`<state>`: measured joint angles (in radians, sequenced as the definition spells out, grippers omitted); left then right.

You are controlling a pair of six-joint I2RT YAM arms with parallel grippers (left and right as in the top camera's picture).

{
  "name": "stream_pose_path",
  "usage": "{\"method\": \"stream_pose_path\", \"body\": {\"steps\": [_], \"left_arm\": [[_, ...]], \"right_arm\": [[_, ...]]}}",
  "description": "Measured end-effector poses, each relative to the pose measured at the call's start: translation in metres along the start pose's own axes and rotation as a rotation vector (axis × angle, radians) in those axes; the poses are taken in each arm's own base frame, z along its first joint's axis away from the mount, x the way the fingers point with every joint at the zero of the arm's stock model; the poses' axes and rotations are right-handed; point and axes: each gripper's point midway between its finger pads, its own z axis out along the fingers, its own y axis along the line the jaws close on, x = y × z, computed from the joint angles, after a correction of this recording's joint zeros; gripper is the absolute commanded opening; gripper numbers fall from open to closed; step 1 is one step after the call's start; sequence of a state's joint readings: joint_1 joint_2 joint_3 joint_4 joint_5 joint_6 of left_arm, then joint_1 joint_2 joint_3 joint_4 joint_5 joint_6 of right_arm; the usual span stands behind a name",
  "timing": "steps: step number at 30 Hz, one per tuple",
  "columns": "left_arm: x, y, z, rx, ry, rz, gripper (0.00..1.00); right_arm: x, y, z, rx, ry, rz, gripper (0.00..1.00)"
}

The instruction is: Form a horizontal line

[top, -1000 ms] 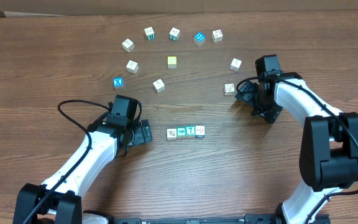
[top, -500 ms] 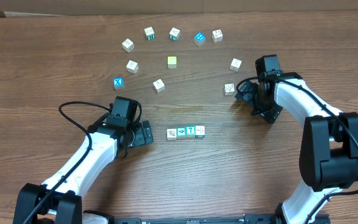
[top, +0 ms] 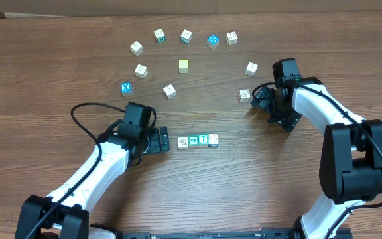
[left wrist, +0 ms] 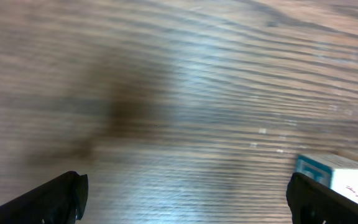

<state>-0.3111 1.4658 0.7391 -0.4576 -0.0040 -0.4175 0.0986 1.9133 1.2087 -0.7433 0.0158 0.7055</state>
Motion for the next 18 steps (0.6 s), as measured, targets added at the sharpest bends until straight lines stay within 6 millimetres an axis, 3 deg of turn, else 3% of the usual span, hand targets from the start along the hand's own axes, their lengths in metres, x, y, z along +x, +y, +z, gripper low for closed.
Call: {"method": "stream_pose_path", "body": {"steps": [8, 18], "left_arm": [[-0.008, -0.035, -0.002, 0.107, -0.059, 0.205, 1.00], [-0.008, -0.039, -0.003, 0.125, -0.064, 0.247, 0.99]], "right_arm": [[0.000, 0.000, 0.000, 0.000, -0.001, 0.000, 1.00], [0.000, 0.000, 0.000, 0.000, 0.000, 0.000, 1.00]]}}
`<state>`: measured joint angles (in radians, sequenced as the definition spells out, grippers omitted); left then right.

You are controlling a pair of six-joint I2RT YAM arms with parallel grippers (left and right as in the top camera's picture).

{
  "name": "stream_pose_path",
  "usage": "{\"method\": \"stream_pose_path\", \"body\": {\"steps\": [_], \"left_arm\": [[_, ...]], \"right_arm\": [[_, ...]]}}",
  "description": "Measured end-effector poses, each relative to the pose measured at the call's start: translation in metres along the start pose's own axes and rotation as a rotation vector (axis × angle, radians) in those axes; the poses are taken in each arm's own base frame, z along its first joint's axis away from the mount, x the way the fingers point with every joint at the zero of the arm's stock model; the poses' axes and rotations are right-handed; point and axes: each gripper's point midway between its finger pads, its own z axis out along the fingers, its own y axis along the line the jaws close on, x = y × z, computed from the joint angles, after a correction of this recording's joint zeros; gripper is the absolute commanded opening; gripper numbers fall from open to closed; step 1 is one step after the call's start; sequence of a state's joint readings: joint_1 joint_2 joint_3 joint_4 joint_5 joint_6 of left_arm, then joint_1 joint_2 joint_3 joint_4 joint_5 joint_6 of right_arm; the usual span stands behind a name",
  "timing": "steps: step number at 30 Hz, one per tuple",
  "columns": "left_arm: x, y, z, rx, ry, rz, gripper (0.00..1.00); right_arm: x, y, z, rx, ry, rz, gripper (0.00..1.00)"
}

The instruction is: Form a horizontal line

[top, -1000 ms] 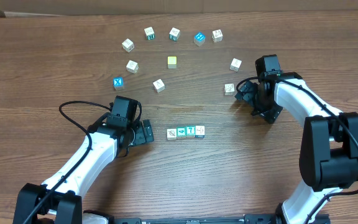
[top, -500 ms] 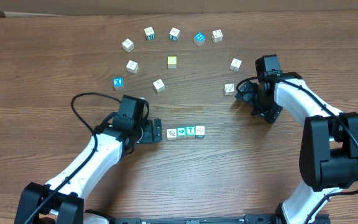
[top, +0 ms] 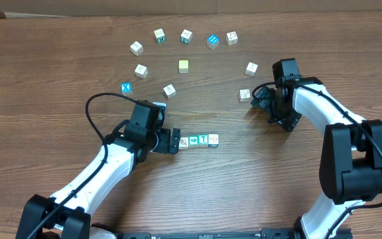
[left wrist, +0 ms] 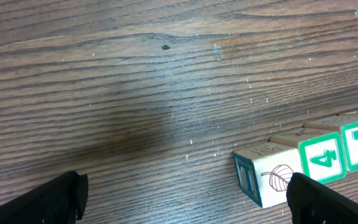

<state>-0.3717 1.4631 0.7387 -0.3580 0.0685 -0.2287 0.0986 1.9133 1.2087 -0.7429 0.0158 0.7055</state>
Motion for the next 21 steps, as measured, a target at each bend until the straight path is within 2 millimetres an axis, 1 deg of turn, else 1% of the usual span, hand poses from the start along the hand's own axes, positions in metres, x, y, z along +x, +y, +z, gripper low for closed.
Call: {"method": "stream_pose_path", "body": {"steps": [4, 11, 21], "left_arm": [[-0.001, -0.003, 0.000, 0.015, -0.001, 0.001, 0.99], [-0.011, -0.011, -0.001, 0.056, -0.041, 0.005, 1.00], [-0.013, -0.016, -0.001, 0.087, -0.049, 0.008, 0.99]], "right_arm": [[0.000, 0.000, 0.000, 0.001, 0.000, 0.000, 1.00], [0.000, 0.000, 0.000, 0.000, 0.000, 0.000, 1.00], [0.000, 0.000, 0.000, 0.000, 0.000, 0.000, 1.00]]}}
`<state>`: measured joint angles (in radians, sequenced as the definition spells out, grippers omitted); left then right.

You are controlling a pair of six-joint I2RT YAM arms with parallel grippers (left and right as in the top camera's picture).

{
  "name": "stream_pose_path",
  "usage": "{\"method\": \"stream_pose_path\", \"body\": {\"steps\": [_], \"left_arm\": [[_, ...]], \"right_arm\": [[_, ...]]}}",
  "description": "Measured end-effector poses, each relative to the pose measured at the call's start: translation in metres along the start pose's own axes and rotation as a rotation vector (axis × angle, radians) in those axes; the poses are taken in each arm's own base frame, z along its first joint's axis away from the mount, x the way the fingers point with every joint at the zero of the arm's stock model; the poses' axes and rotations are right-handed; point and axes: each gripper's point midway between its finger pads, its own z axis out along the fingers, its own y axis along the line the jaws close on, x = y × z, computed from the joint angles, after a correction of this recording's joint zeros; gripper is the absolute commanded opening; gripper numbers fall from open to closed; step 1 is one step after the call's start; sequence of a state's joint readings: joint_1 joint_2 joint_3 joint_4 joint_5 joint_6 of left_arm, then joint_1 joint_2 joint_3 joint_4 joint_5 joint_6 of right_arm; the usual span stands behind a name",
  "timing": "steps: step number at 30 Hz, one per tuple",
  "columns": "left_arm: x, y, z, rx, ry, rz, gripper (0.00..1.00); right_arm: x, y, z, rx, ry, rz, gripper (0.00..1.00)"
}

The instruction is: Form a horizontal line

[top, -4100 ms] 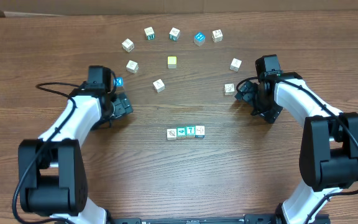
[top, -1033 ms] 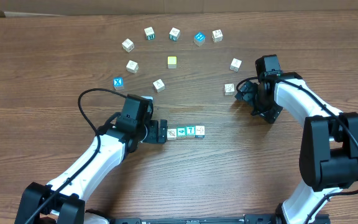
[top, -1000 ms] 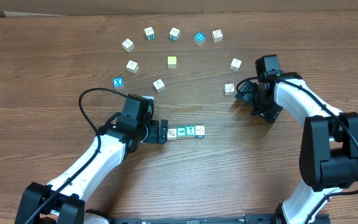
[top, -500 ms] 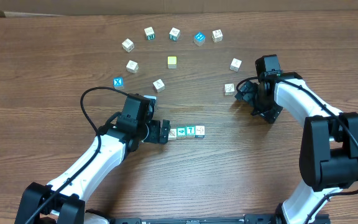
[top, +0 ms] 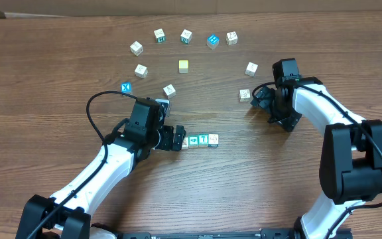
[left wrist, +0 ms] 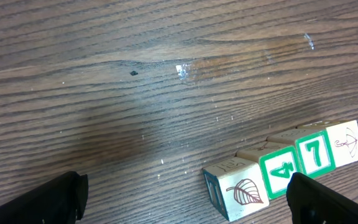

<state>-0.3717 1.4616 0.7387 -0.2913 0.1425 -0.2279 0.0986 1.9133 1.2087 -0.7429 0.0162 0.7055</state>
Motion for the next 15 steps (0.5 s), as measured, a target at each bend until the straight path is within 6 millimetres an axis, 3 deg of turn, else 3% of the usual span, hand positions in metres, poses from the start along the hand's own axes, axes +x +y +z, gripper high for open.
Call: {"method": "stream_pose_path", "body": {"steps": [8, 15], "left_arm": [[-0.008, -0.003, -0.007, 0.025, -0.096, 0.014, 0.99], [0.011, 0.001, -0.006, 0.035, -0.132, 0.019, 0.99]], "right_arm": [[0.000, 0.000, 0.000, 0.000, 0.001, 0.000, 1.00], [0.000, 0.000, 0.000, 0.000, 0.000, 0.000, 1.00]]}}
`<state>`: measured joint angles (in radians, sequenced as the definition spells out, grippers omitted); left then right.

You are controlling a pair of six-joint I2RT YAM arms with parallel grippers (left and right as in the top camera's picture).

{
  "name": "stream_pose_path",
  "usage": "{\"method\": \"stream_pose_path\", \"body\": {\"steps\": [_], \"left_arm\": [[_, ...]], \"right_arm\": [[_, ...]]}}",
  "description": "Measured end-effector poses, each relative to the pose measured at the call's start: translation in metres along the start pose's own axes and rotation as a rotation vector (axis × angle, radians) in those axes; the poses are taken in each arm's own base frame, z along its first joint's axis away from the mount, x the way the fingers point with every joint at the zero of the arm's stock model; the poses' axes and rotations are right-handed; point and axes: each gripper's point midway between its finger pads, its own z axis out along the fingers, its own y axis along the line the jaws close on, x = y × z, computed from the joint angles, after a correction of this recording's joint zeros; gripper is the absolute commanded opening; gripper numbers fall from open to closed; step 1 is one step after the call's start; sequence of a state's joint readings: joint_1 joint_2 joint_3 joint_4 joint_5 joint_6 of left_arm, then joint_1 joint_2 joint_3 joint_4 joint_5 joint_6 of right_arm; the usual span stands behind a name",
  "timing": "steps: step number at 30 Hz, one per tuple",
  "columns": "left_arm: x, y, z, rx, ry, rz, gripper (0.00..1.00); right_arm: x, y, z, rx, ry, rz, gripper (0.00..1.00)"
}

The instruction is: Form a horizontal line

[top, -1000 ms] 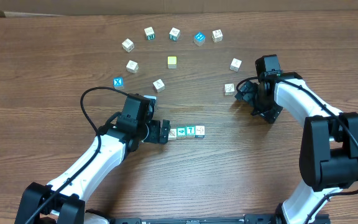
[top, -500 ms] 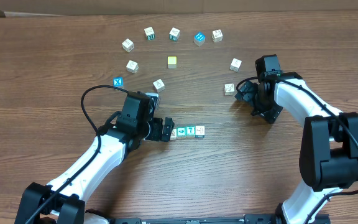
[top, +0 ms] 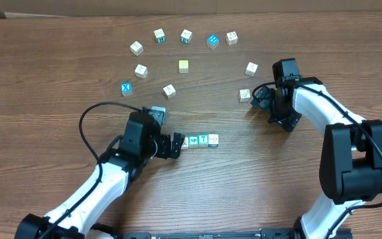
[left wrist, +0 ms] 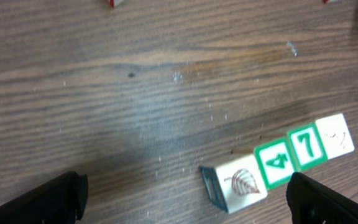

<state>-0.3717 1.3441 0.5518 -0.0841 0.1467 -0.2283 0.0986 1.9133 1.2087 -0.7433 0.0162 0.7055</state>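
Four blocks lie in a row point(top: 203, 140) mid-table. In the left wrist view they are a leaf block point(left wrist: 238, 185), a green "4" block point(left wrist: 274, 163), a green "7" block point(left wrist: 306, 147) and a white block with a faint drawing point(left wrist: 335, 134). The leaf block sits slightly askew at the row's left end. My left gripper point(top: 172, 145) is open just left of that end, its fingers point(left wrist: 45, 198) wide apart with the leaf block low between them, untouched. My right gripper point(top: 262, 99) rests beside a loose white block point(top: 245, 95); its jaws do not show.
Loose blocks are scattered in an arc at the back: white ones point(top: 136, 48), point(top: 141, 70), point(top: 170, 91), point(top: 251, 68), a yellow one point(top: 184, 66), blue ones point(top: 126, 88), point(top: 212, 41), and others along the far edge point(top: 186, 36). A black cable point(top: 88, 116) loops behind the left arm.
My left gripper, still open, has drawn back a little from the row and sits slightly nearer the table's front. The row looks smaller in the wrist view. The right arm has not moved.
My left gripper stood open some way left of the four-block row. Then it was close up against the leaf block's end, and stayed there at the last earlier moment. Now it is slightly withdrawn. The row and the right arm are unchanged throughout.
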Motion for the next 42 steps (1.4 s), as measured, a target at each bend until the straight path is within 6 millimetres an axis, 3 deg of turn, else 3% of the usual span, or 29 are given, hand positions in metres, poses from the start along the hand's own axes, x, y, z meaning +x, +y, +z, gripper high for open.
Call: {"method": "stream_pose_path", "body": {"steps": [28, 42], "left_arm": [[-0.014, -0.003, -0.019, 0.014, -0.086, 0.008, 1.00], [0.003, -0.001, -0.028, 0.059, -0.286, 0.042, 1.00]], "right_arm": [[0.000, 0.000, 0.000, -0.001, 0.000, 0.000, 1.00], [0.000, 0.000, 0.000, 0.000, -0.001, 0.000, 1.00]]}}
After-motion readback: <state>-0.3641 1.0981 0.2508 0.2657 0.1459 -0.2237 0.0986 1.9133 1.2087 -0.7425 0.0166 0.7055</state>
